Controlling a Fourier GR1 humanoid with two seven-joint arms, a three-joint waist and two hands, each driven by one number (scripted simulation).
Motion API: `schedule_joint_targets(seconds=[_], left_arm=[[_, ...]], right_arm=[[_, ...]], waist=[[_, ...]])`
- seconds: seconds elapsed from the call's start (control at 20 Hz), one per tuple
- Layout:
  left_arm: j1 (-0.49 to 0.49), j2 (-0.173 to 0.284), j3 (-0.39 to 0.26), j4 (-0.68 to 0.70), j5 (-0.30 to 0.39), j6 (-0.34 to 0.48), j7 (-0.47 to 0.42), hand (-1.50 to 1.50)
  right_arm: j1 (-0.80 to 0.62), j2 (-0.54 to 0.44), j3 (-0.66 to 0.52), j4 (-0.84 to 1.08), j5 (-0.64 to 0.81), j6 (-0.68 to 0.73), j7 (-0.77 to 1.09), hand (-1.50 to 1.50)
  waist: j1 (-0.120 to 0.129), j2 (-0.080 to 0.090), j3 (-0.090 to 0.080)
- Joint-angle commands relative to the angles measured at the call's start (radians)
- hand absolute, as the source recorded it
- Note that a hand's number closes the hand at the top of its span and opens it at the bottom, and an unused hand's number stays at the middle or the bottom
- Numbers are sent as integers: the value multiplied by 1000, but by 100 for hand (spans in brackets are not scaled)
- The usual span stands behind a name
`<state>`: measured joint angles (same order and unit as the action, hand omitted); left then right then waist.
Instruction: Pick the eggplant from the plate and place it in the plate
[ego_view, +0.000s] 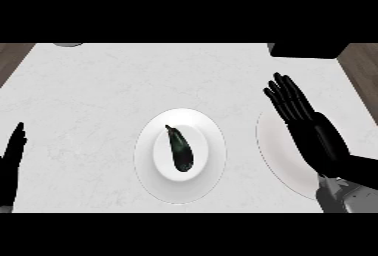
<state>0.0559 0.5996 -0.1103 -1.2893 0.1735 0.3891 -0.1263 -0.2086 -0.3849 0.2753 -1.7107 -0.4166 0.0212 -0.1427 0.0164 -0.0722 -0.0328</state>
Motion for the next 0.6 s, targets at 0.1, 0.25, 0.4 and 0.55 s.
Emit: schedule_joint_targets(seconds=[0.1,0.25,0.4,0.55], left_arm=[[-111,-61,-45,-75,46,-78,27,0],[-204,-132,-102,-111,89,-136,71,0],[-209,-159,-121,-95,120,-164,119,0],[-244,-184,-140,-99,119,-153,179,0]], right_arm=[[-182,62,90,193,-60,133,88,150],[-244,121,155,286,-163,228,204,150],[-279,70,149,420,176,42,98,-150],[-285,172,92,611,35,145,-18,-150]], waist=[[46,94,33],[75,124,32],[47,112,33],[42,104,37]])
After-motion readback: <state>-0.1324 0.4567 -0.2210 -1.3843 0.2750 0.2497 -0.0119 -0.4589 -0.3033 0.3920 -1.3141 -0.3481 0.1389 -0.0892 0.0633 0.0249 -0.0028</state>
